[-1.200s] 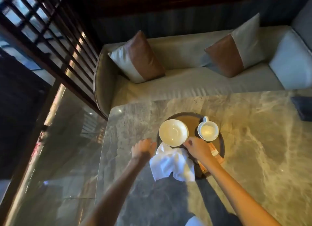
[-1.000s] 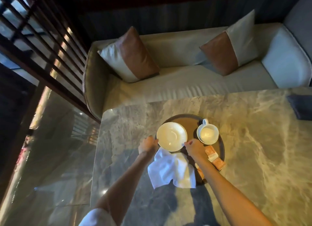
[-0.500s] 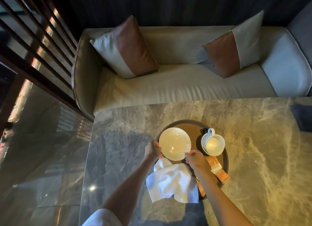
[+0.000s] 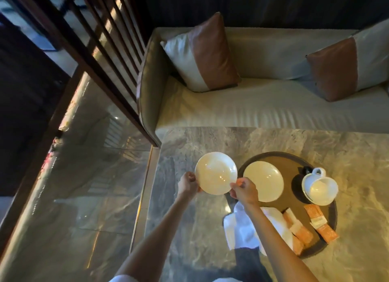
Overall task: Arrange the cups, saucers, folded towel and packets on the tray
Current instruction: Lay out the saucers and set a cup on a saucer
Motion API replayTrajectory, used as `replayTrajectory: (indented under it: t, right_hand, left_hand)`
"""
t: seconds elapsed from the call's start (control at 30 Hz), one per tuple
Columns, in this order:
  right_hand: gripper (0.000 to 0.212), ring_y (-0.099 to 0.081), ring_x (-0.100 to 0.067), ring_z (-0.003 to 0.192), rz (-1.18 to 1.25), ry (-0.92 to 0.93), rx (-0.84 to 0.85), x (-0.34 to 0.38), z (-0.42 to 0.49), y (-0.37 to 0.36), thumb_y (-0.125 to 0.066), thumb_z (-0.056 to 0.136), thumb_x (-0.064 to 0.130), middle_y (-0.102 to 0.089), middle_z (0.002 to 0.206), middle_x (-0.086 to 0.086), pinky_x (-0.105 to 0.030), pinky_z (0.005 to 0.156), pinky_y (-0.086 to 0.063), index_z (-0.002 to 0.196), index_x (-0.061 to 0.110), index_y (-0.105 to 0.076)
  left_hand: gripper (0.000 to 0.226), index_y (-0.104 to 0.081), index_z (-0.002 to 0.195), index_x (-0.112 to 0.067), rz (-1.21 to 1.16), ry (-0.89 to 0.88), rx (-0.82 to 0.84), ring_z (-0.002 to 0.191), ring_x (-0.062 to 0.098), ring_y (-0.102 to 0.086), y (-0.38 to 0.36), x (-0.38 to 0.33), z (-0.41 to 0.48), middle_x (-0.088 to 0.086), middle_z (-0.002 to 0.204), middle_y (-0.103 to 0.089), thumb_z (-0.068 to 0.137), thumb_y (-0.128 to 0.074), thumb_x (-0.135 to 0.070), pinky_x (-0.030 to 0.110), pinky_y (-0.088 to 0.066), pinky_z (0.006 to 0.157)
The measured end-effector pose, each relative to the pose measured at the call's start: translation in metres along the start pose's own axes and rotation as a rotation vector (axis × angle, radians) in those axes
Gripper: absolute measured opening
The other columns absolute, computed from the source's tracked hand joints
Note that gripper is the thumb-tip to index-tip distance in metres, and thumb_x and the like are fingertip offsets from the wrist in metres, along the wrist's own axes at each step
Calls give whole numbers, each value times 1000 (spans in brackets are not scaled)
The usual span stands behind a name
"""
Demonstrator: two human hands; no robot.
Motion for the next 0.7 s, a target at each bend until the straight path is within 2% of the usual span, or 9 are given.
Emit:
replayTrajectory:
  t: [0.1,0.27,0.37,0.57,0.7]
  right_hand:
    - [9,-72,-31,77,-48,-5,11,1,-5,-31,-70,86,14,-73,76,-11,-42,82,-58,92,7,-67]
    - [6,-67,-22,61,-36,-69,42,-10,-10,-55,-70,87,11,-70,63,-5,-40,80,-57,90,8,-65]
    - [8,-67,-19,61,-38,-91,41,-16,-9,-60,-70,87,13,-71,65,-5,-41,81,-57,91,10,-64]
    - [8,-69,-20,65,-28,-100,33,-23,-2,-60,-71,87,13,-70,66,-1,-43,85,-59,87,15,-63]
    - [16,-69,-23,70,7,-88,62,-24,1,-60,-72,88,14,-71,72,-4,-42,85,-60,100,5,-66]
  left_hand:
    - [14,-56,98,-1,-15,30,-8,90,35,-70,26,18,9,20,103,-65,86,-51,4,48,-63,72]
    - [15,-57,98,-2,57,69,6,95,35,-70,42,39,21,19,106,-66,85,-53,1,47,-62,77]
    - [17,-58,99,-1,66,70,9,101,36,-67,44,43,25,19,109,-64,84,-51,4,49,-61,78]
    - [14,-47,84,-7,11,67,39,102,40,-67,39,39,23,16,103,-57,83,-48,7,38,-62,64]
    - [14,-52,96,-2,70,109,62,97,36,-69,36,41,25,19,108,-64,83,-48,2,44,-63,73]
Point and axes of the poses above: each hand's wrist, its own z-axis towards the middle knuckle, its own y-axis out of the back of the hand, x = y × z, the point moved 7 cm from there along z, towards the middle knuckle
